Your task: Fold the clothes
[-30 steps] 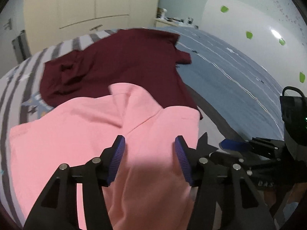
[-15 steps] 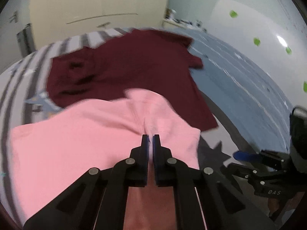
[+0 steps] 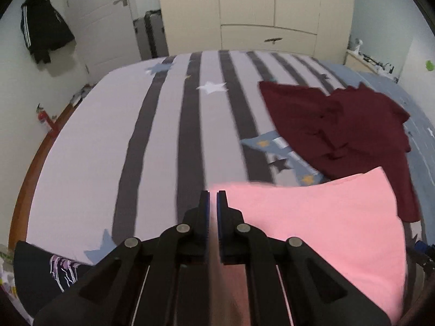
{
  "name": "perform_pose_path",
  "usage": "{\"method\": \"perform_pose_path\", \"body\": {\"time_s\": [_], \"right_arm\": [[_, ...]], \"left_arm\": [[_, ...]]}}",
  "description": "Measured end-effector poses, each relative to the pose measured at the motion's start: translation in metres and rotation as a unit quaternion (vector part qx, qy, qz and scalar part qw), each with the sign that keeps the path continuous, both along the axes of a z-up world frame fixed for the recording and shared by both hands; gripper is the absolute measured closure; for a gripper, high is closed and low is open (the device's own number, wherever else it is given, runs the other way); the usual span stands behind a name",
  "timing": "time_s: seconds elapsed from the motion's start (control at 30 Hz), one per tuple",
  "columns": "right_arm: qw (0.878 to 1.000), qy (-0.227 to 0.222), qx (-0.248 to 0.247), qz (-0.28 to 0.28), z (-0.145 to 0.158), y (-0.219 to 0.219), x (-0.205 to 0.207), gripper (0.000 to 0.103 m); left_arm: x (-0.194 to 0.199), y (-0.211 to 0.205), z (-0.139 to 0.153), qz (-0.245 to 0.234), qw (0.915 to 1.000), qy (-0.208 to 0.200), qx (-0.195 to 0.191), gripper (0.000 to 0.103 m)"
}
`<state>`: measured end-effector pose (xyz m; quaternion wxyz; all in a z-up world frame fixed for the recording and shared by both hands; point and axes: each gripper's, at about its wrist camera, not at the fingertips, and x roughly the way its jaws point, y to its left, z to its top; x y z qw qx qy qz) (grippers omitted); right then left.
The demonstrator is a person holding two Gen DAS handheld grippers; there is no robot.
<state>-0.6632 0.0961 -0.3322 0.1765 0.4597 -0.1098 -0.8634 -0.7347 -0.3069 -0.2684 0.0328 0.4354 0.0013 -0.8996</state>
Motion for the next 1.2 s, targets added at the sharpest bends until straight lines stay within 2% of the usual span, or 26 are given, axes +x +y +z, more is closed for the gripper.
{"method": "perform_pose_path", "body": {"time_s": [0.07, 0.17, 0.33, 0.47, 0.6, 0.7, 0.87, 0.9, 0.93, 0.97, 1.0, 1.13, 1.2], "right_arm": [[1.000, 0.003, 0.004, 0.012, 0.000, -0.011, -0.002, 0.060], [1.000, 0.005, 0.010, 0.023, 0.000, -0.023, -0.005, 0.060], [0.999, 0.003, 0.022, 0.024, -0.003, -0.036, -0.017, 0.060], [0.999, 0.011, 0.025, 0.024, 0.000, -0.046, -0.043, 0.060], [0.999, 0.008, 0.024, 0.020, 0.003, -0.055, -0.077, 0.059], [1.000, -0.014, 0.025, 0.007, -0.006, -0.060, -0.105, 0.059], [0.999, -0.036, 0.028, 0.001, -0.014, -0.065, -0.130, 0.060], [0.999, -0.037, 0.028, 0.002, -0.015, -0.066, -0.133, 0.065], [0.999, -0.039, 0.029, 0.003, -0.015, -0.067, -0.136, 0.073], [0.999, -0.041, 0.030, 0.005, -0.016, -0.068, -0.139, 0.090], [0.999, -0.042, 0.031, 0.006, -0.017, -0.070, -0.142, 0.095], [1.000, -0.026, 0.008, -0.007, -0.005, -0.058, -0.143, 0.100], [1.000, -0.020, 0.004, -0.005, 0.000, -0.054, -0.145, 0.100]], "left_arm": [[0.002, -0.008, -0.001, 0.014, 0.9997, -0.001, 0.020, 0.095], [0.014, -0.010, -0.001, 0.009, 0.9988, -0.006, 0.047, 0.079], [0.055, -0.003, -0.015, -0.031, 0.9952, -0.033, 0.086, 0.078], [0.076, 0.008, -0.036, -0.056, 0.9934, -0.056, 0.083, 0.078], [0.058, 0.000, -0.047, -0.027, 0.9922, -0.050, 0.111, 0.078], [0.033, -0.005, -0.053, -0.007, 0.9907, -0.044, 0.128, 0.078], [-0.005, 0.002, -0.064, -0.009, 0.9899, -0.055, 0.131, 0.078], [-0.009, 0.004, -0.068, -0.010, 0.9904, -0.059, 0.124, 0.080], [-0.012, 0.005, -0.069, -0.012, 0.9913, -0.059, 0.117, 0.086], [-0.012, 0.007, -0.068, -0.016, 0.9919, -0.054, 0.114, 0.102], [-0.013, 0.007, -0.063, -0.019, 0.9922, -0.046, 0.114, 0.102], [-0.019, 0.015, -0.036, -0.055, 0.9921, -0.016, 0.112, 0.102], [-0.029, 0.023, -0.029, -0.072, 0.9925, -0.013, 0.098, 0.102]]}}
